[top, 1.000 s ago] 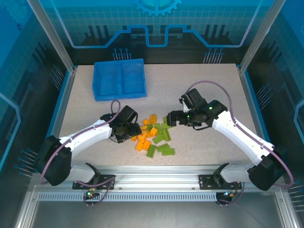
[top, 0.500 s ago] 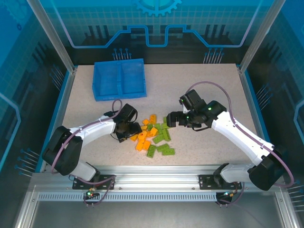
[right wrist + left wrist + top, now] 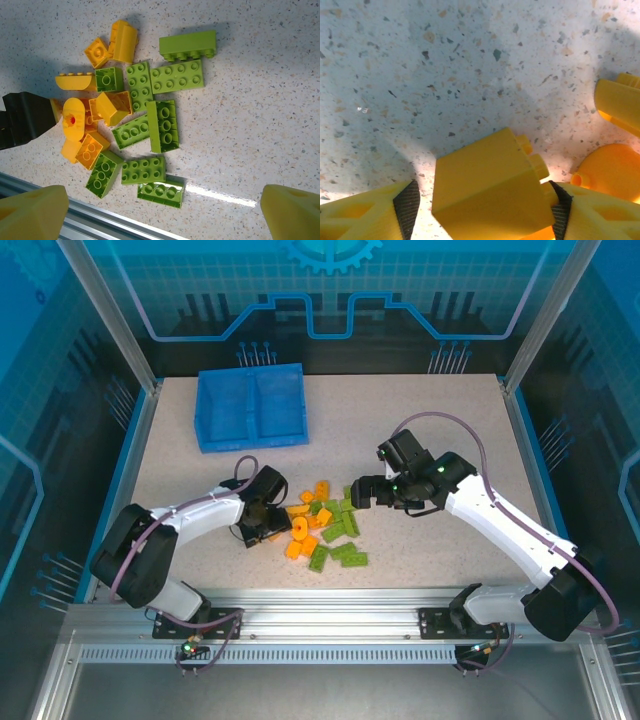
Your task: Sort the legos into containers by color
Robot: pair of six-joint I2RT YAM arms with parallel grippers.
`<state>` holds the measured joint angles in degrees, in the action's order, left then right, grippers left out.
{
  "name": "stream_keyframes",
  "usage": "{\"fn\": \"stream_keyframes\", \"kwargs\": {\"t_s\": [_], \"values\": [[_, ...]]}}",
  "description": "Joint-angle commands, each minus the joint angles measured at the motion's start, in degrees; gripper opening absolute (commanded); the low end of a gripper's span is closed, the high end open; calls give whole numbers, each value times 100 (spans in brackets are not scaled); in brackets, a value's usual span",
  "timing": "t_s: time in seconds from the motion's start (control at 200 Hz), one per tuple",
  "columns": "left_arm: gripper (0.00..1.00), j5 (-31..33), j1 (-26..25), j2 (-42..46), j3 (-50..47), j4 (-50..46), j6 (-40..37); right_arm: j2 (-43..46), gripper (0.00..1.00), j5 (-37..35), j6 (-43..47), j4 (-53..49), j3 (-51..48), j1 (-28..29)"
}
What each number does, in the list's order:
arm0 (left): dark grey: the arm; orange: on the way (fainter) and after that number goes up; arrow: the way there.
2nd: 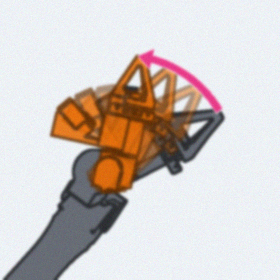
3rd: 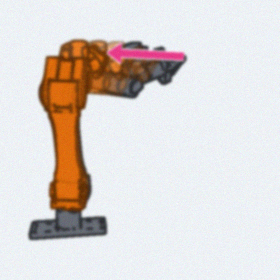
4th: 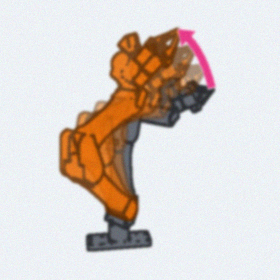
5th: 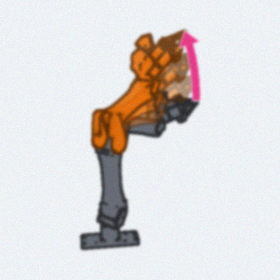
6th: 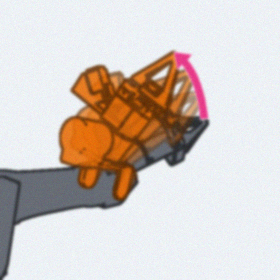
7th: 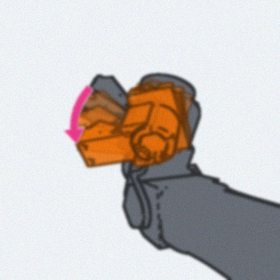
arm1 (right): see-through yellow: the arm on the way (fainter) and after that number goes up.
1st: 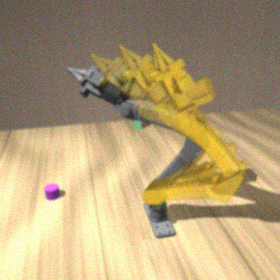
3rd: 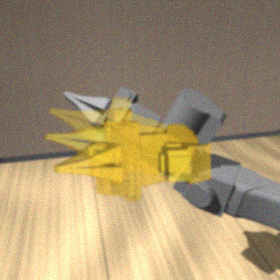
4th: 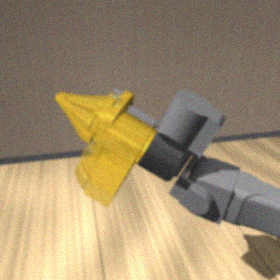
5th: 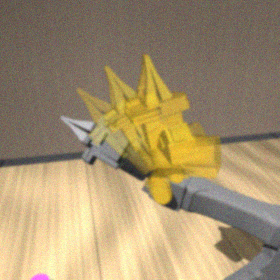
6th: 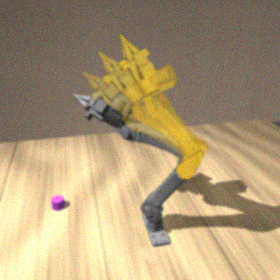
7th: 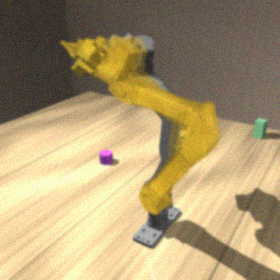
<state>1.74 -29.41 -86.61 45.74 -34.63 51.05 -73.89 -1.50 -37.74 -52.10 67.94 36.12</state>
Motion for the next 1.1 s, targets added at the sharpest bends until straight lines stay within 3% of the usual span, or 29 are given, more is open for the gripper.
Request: {"fn": "stream_keyframes", "kwargs": {"t_s": [0.0, 0.31, 0.405, 0.53, 0.68, 0.86, 1.01, 1.095], "values": [[66, 265, 26, -184, 69, -183, -118, -5, 100, -80, -110, -170, 158, 114], [41, 245, 29, -132, 232, -38, -108, 103, 100, 628, 493, 604, 88, 636], [38, 423, 26, 245, 486, -269, -211, 122, 100, 717, 505, 916, 70, 835], [37, 1155, 136, 645, 1158, -702, -576, 247, 100, 444, 468, 1196, 79, 983], [37, 1746, 890, 528, 2290, -820, -1142, 481, 100, -103, 445, 1138, 104, 993], [37, 1796, 1966, -448, 3550, -500, -1299, 813, 100, -460, 307, 961, -27, 996], [36, 1562, 2575, -1924, 5017, -723, -1171, 1189, 100, -526, 101, 890, -255, 1002], [36, 1089, 2866, -2792, 5794, -881, -1001, 1424, 100, -608, 4, 842, -371, 1011]]}}
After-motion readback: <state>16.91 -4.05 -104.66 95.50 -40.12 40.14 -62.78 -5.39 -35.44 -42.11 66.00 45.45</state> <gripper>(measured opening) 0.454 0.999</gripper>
